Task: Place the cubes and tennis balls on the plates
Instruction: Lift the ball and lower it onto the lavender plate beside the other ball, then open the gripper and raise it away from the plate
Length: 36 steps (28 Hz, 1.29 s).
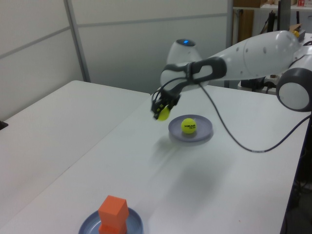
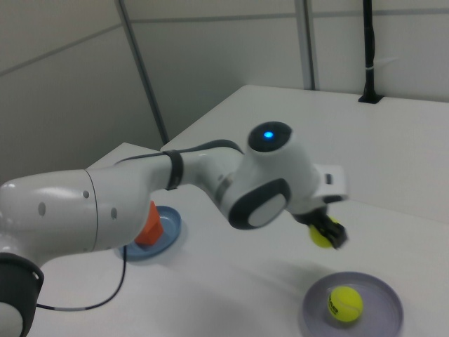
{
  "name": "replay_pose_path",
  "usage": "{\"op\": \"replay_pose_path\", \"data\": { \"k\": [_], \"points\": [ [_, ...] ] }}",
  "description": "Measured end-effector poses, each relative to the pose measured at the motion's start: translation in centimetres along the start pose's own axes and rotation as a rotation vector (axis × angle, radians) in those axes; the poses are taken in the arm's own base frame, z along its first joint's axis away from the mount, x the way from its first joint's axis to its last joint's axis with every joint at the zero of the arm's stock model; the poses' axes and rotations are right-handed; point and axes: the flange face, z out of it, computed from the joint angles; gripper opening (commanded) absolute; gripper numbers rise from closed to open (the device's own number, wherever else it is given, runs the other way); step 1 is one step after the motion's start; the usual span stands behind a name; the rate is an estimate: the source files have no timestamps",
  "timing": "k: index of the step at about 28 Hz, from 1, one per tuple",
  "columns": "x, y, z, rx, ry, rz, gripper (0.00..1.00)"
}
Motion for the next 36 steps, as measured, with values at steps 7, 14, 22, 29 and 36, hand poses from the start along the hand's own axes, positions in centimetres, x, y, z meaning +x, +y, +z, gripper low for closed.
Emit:
{"op": "replay_pose_path", "data": {
  "k": [7, 14, 22, 29, 36],
  "points": [
    [-0.4, 7.4, 0.3, -0.047, -0.010, 0.034, 0.00],
    [-1.1, 10.9, 1.6, -0.068, -0.035, 0.045, 0.00],
    [-2.2, 12.2, 4.4, -0.081, -0.075, 0.045, 0.18],
    [-2.5, 12.0, 5.6, -0.082, -0.092, 0.014, 1.00],
    [-1.6, 11.7, 4.0, -0.079, -0.064, 0.007, 1.00]
  ]
}}
